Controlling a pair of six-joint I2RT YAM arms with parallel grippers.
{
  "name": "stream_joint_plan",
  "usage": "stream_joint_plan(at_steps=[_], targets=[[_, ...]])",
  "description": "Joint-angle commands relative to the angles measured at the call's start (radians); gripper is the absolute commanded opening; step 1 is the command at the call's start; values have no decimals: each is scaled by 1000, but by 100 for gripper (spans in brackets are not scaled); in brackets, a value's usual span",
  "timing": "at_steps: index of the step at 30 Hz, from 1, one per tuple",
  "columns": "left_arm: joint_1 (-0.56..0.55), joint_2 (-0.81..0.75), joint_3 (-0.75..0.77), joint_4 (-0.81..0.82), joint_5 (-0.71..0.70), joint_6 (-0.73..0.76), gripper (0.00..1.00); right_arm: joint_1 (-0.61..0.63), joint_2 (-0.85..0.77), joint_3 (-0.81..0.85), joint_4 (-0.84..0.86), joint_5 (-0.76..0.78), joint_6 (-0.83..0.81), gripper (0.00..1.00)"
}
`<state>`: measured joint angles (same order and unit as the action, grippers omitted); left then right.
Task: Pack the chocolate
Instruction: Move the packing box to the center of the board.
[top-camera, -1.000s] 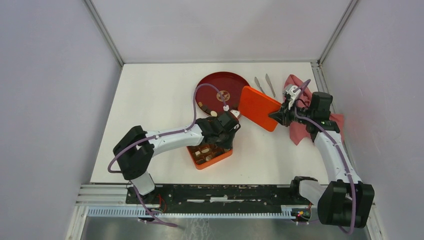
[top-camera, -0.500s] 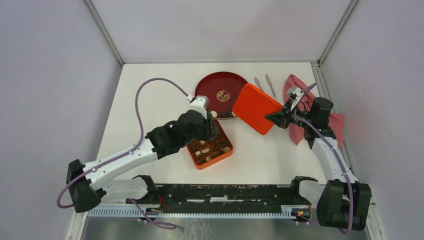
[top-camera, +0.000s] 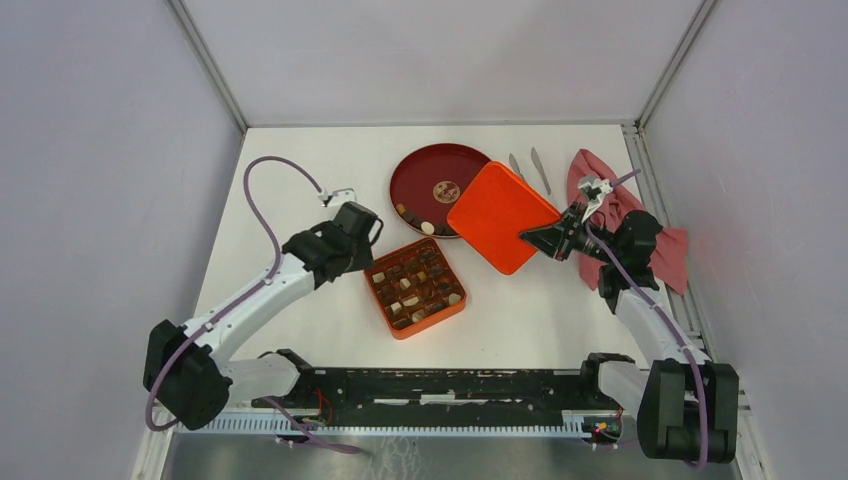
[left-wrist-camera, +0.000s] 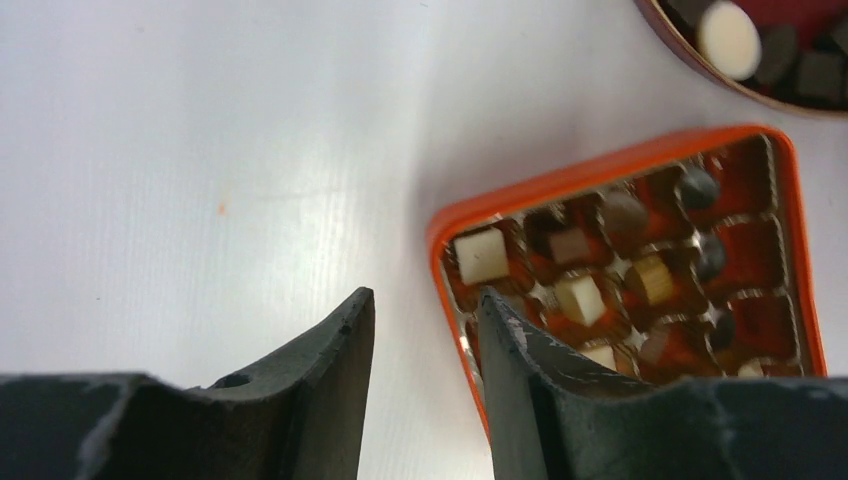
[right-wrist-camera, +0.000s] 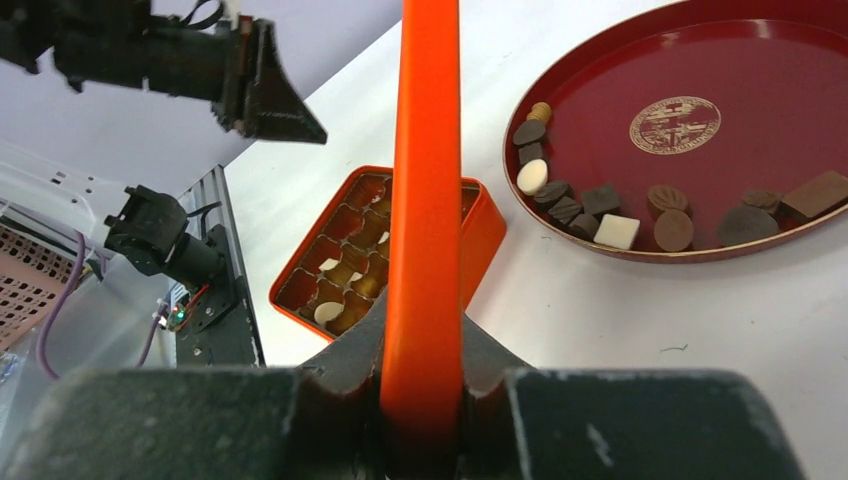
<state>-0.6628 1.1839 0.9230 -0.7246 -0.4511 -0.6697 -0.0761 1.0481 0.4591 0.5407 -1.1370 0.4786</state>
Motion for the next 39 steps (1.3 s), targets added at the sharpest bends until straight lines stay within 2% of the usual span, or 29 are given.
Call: stream_joint_plan(at_steps=[1,3,8,12,19,26,32,36,39], targets=[[161,15,9,43,95,40,49,12,-13,-10,114,-18,54,0],[241,19,-16,68,152,38,48,13,-19,-10,115,-20,52,0],[358,86,-78,156,304,48,45,17,-18,-9,113,-27,59,0],[368,168,-99,213,379,26,41,22,-20,-11,116,-35,70,0],[368,165,-93,211,426,-18,42,32,-29,-10,123,-38,87,0],[371,174,-105,213,409,-159,45,35,-37,-10,134,-52,110,0],[371,37,-170,227,292,-405,46,36,-35,-8,136,-62,118,0],[371,-33,-162,74,156,-588,43,39,-38,-5,137,-65,119,0],[367,-70,-209,75,167,-670,43,44,-33,-4,137,-66,119,0]])
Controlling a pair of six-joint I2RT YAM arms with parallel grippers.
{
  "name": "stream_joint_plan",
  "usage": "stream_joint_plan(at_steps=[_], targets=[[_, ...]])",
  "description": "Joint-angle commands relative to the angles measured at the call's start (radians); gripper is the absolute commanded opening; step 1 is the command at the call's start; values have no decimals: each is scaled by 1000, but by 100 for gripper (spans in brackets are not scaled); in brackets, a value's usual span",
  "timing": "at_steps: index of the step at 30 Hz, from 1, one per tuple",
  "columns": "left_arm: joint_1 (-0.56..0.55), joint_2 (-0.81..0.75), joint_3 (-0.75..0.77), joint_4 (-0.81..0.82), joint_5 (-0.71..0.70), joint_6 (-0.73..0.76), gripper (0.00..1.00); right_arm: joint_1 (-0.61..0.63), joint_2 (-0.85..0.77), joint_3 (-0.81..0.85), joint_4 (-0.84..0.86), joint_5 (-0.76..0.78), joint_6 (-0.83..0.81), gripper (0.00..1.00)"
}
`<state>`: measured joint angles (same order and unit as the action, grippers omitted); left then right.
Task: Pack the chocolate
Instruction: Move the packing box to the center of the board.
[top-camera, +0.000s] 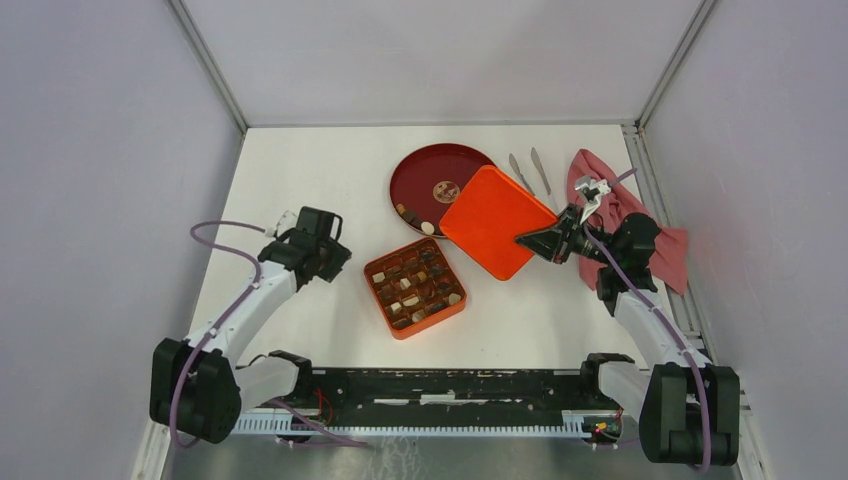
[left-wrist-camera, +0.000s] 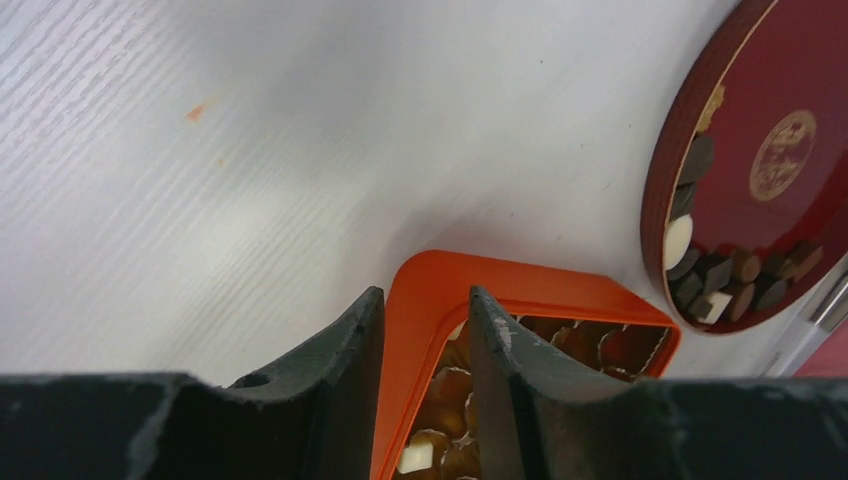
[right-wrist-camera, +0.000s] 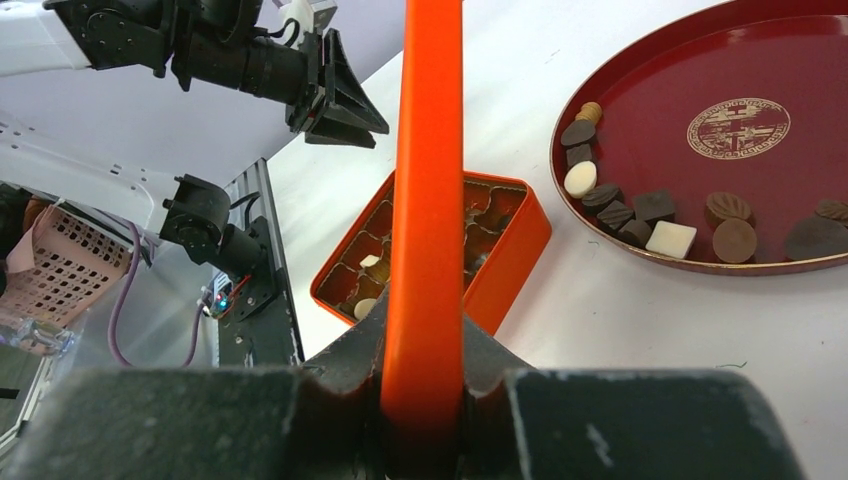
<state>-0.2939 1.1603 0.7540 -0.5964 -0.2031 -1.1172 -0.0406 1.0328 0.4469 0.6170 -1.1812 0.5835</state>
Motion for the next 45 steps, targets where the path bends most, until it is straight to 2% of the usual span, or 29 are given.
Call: stream_joint_plan(at_steps=[1,4,10,19,35,39,43,45], targets=[[-2,-53,-65,-30,-60,-241,44,9,-15,9,59,-24,14,0],[-1,-33,-109,36,-2,-264,46,11,-9,10,60,-30,15,0],[-7,68,-67,110,83,-209,49,17,-4,9,59,-30,14,0],[-25,165,-62,218,130,-222,49,30,13,6,58,-26,11,0],[-229,191,-35,280,96,-316,52,36,16,-13,65,-2,26,0],[-261,177,5,226,35,-252,54,35,29,-17,117,15,123,0],[-263,41,35,78,-110,-102,58,35,17,-27,150,17,218,0],[-262,-50,37,58,-112,25,59,36,-11,-40,149,47,248,0]])
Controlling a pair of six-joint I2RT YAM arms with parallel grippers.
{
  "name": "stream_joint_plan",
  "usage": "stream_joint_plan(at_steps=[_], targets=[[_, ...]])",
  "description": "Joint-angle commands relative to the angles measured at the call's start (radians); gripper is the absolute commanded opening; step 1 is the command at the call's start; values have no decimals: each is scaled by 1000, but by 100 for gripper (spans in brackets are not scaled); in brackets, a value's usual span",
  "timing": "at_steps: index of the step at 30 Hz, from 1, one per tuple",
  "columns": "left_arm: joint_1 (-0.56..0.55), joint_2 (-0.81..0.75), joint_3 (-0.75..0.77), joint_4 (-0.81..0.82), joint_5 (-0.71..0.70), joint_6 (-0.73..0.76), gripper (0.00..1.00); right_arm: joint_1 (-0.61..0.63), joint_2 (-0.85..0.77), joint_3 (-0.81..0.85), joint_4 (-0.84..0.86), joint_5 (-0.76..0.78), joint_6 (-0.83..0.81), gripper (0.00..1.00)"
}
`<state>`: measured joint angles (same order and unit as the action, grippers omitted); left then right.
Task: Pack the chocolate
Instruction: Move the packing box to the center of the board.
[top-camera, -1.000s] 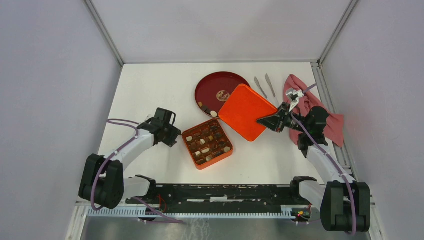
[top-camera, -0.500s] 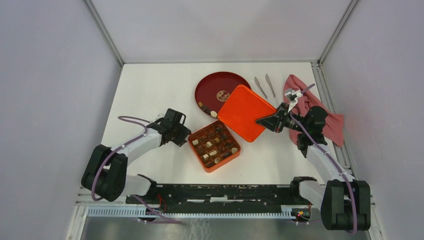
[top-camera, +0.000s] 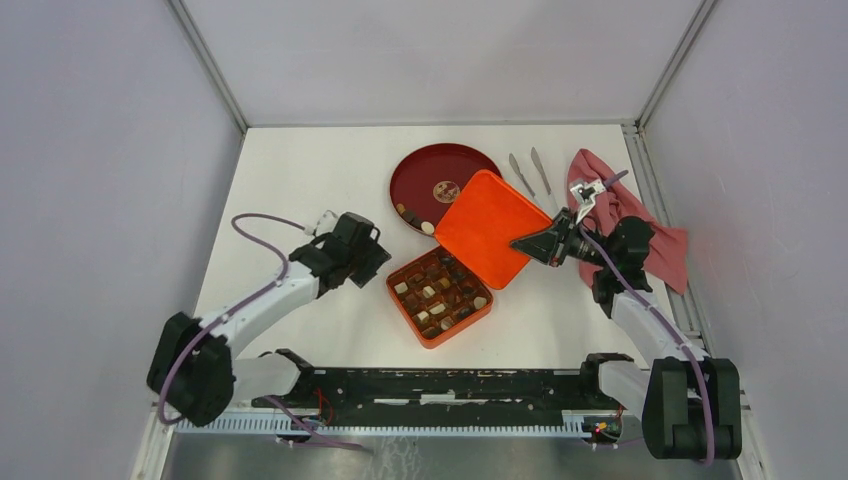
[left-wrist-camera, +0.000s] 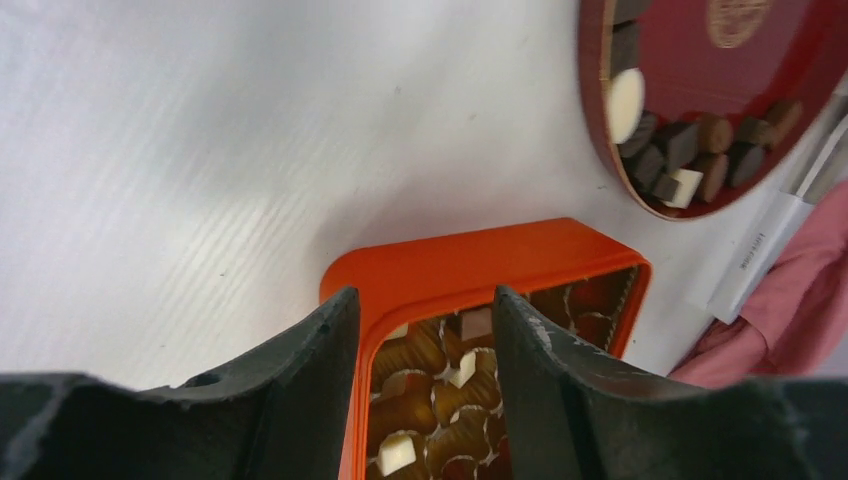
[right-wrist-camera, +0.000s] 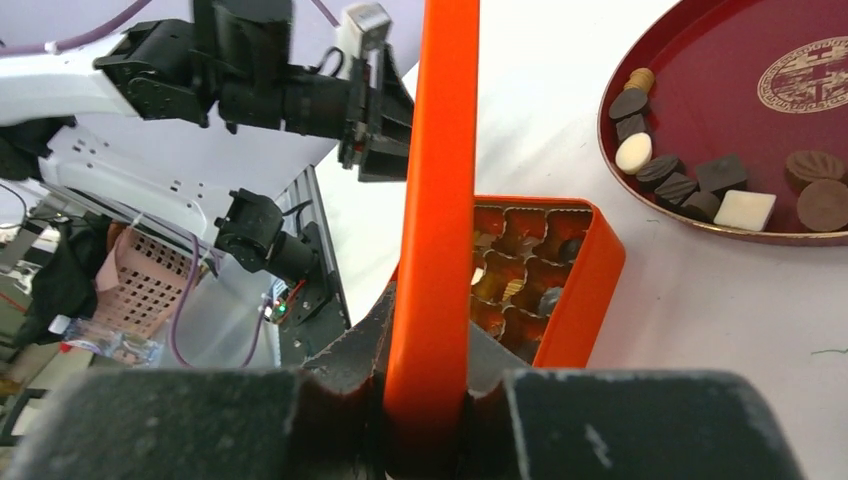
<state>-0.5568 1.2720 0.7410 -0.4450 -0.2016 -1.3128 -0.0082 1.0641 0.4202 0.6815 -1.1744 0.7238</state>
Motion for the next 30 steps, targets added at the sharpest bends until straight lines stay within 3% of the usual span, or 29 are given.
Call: stream_joint_plan(at_steps=[1,4,6,9,15,20,24,30], targets=[[0,-201,49,-80,-71,300,65,4,-54,-23,89,68,131,0],[-1,-335,-8,58,170,497,81,38,-53,-72,234,126,327,0],[0,-438,-94,238,359,501,92,56,-25,-104,386,156,482,0],[-1,-525,-182,491,498,412,97,71,2,-101,423,182,558,0],[0,-553,-318,897,536,142,97,105,75,-47,612,225,779,0],[-15,-551,-300,949,477,138,95,152,125,25,652,266,851,0],[-37,-474,-262,1017,468,119,83,200,148,57,679,291,882,5],[-112,-355,-205,1112,416,114,77,248,156,75,679,294,879,6]])
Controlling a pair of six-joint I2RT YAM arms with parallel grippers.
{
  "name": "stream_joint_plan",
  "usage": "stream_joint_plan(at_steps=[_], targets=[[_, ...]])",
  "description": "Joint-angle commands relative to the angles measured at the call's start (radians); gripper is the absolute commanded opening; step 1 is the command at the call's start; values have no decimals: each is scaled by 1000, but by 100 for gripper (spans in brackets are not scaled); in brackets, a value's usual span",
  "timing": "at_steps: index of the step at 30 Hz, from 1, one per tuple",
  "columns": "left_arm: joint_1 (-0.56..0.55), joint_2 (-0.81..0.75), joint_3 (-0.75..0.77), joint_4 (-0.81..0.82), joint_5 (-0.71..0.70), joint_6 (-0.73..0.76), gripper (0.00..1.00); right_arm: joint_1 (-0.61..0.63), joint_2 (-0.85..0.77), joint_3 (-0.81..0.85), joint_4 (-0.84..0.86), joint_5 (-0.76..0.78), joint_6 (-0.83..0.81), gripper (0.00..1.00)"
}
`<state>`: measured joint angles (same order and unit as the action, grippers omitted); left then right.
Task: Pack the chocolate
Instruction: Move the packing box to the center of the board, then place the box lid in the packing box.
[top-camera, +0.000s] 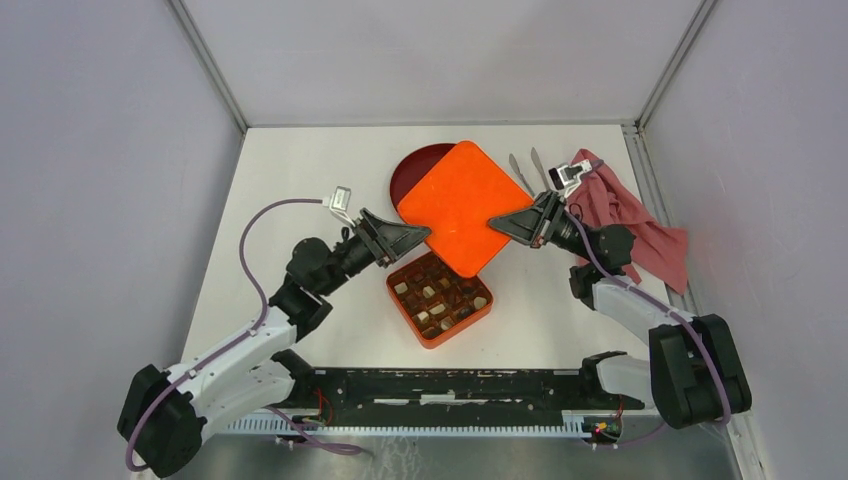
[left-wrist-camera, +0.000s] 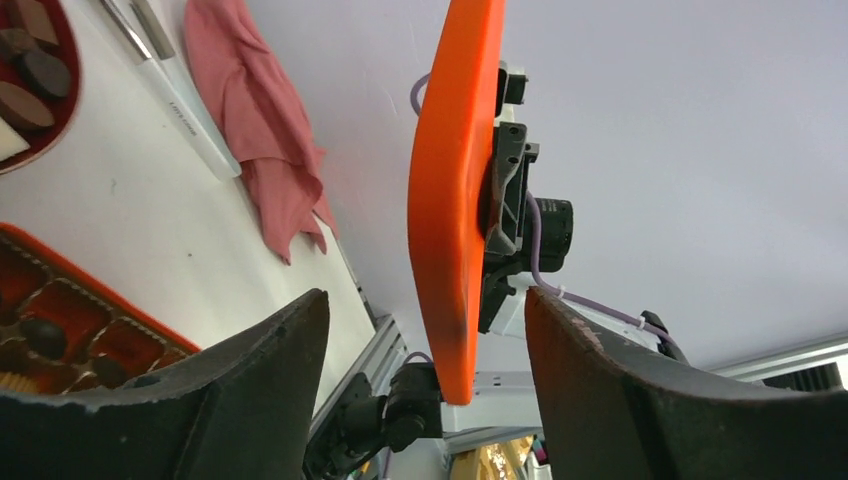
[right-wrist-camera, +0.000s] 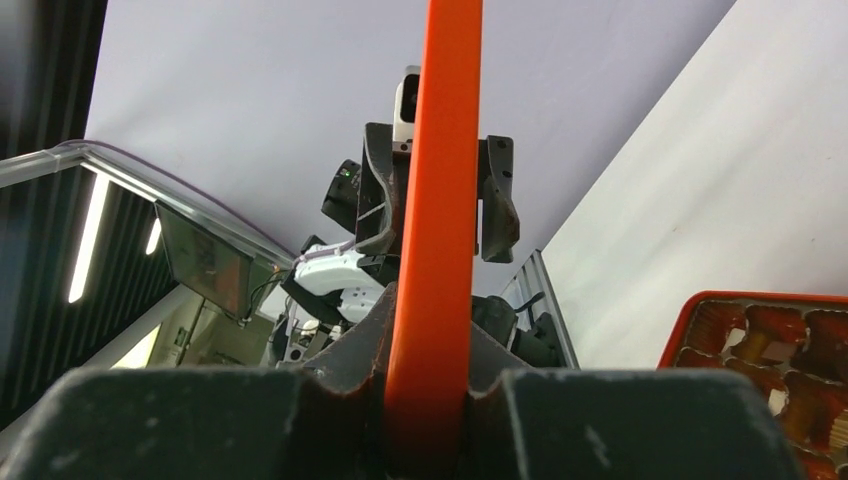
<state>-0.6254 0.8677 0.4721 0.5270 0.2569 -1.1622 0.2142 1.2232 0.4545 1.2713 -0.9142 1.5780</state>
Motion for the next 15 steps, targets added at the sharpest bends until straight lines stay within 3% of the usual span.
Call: stream_joint_plan(at_steps=[1,4,7,8,12,15], targets=[[-54,72,84,146,-48,-34,72,32,-6,36,80,35,16,7],[-84,115,124,140,-69,-23,56,48,-17,25,45,31,-24,9],[-98,136,138,133,-68,-7,17,51,-27,18,39,20,-45,17],[-99,133,136,126,-67,2,5,51,-28,22,39,10,-54,27],[-96,57,123,21,-81,75,2,40,-31,90,-57,-106,-242,72],[-76,-35,142,-123,-55,136,2,27,-48,183,-397,-244,-618,85]])
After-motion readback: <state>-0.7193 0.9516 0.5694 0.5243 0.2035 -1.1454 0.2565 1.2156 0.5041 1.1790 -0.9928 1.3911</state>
